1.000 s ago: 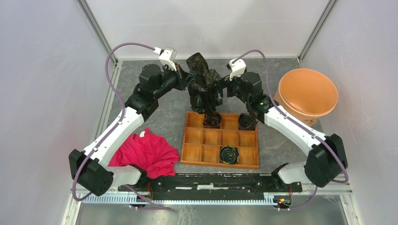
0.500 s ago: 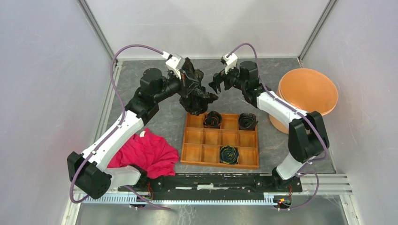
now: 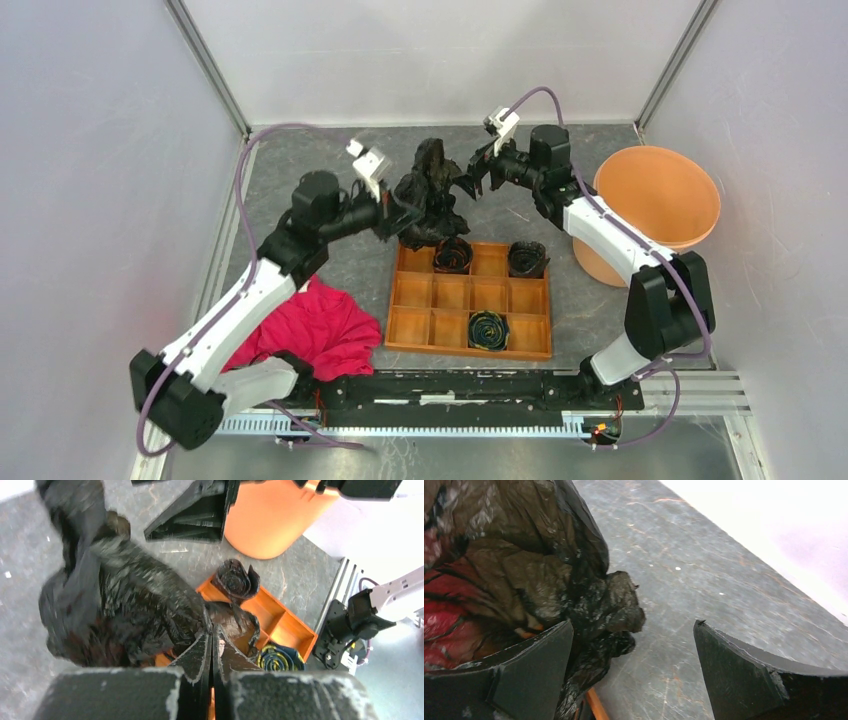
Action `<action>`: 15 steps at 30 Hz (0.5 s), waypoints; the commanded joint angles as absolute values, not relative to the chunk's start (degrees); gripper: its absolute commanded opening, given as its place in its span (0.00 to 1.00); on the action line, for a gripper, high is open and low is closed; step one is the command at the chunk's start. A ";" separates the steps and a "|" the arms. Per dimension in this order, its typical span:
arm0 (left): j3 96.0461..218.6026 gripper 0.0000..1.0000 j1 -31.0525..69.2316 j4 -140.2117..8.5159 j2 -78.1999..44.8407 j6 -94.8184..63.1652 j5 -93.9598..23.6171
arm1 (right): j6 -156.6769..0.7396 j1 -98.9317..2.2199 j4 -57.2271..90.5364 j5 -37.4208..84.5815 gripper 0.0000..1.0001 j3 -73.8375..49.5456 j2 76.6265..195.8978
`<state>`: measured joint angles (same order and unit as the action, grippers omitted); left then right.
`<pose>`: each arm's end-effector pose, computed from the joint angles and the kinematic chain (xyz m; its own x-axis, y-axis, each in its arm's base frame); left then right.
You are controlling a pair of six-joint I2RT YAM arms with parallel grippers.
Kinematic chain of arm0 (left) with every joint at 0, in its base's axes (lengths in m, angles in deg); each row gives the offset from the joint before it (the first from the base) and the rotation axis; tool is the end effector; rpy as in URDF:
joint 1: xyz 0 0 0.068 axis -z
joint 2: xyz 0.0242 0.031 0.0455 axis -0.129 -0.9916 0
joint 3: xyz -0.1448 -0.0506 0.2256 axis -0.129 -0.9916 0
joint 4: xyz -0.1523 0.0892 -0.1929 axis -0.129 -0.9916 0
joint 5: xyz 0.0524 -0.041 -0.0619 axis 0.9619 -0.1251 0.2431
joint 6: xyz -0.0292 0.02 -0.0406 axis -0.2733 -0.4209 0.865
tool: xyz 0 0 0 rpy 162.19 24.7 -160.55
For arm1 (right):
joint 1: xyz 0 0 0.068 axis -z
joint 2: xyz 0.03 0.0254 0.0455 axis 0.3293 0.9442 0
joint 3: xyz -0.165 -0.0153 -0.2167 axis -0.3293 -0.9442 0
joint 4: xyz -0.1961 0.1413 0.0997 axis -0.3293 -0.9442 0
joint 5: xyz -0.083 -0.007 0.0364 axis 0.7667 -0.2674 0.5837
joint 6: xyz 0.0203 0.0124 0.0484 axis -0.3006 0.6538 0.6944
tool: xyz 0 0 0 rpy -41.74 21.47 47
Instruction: Put the trash bags into the trash bin
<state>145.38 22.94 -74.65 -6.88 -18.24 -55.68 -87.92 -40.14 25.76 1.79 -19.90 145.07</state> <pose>0.2185 -0.1479 0.3687 -0.3136 0.0218 -0.9493 0.8094 0.5289 -0.2552 0.3405 0.1488 0.3168 -0.1763 -0.1184 -0.9772 -0.7680 0.6375 0.0613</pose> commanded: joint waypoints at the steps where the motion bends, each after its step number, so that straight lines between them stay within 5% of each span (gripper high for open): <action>1: 133.65 0.02 23.02 -73.74 3.17 -8.71 -52.81 | -91.41 -40.42 26.92 -10.07 0.98 -19.61 144.84; 12: 129.48 0.02 23.00 -74.54 7.72 -7.30 -54.36 | -100.77 -48.34 24.82 -19.48 0.98 -8.54 158.51; 15: 129.11 0.02 23.01 -75.63 8.18 -7.89 -53.31 | -88.31 -49.15 41.19 -21.27 0.92 -14.86 158.43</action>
<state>129.01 22.96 -75.59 7.20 -8.77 -53.85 -96.38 -47.19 27.32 -16.87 -12.03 159.17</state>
